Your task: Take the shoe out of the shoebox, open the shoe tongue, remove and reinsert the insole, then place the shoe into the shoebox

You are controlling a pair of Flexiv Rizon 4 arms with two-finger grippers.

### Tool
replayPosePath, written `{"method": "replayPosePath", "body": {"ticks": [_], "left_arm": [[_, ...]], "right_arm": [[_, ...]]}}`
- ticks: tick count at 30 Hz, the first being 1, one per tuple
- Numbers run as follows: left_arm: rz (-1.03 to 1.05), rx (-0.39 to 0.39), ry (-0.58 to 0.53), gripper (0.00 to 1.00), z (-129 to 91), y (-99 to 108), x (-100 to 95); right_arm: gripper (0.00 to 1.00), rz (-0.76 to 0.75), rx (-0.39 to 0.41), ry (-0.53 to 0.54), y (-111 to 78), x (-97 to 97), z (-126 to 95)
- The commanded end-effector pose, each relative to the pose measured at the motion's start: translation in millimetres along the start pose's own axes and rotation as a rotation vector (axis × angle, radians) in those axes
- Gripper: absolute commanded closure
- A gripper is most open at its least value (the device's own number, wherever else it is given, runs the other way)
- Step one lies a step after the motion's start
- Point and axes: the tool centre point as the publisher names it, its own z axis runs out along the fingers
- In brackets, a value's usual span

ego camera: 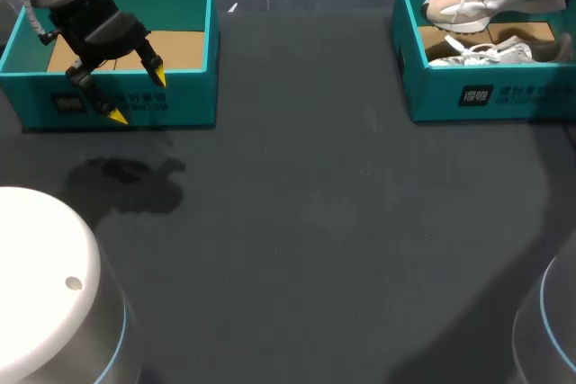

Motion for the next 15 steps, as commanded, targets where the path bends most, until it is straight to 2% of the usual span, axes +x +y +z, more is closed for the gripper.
{"method": "replayPosePath", "body": {"ticks": [1,15], "left_arm": [[0.001,-0.002,0.001,0.00,0,0,0.2],[0.001,-0.002,0.001,0.00,0,0,0.2]], "right_arm": [[1.00,0.011,0.027,0.024,7.6,-4.7,11],[1.00,0.067,0.081,0.076,12.4,0.9,35]]}}
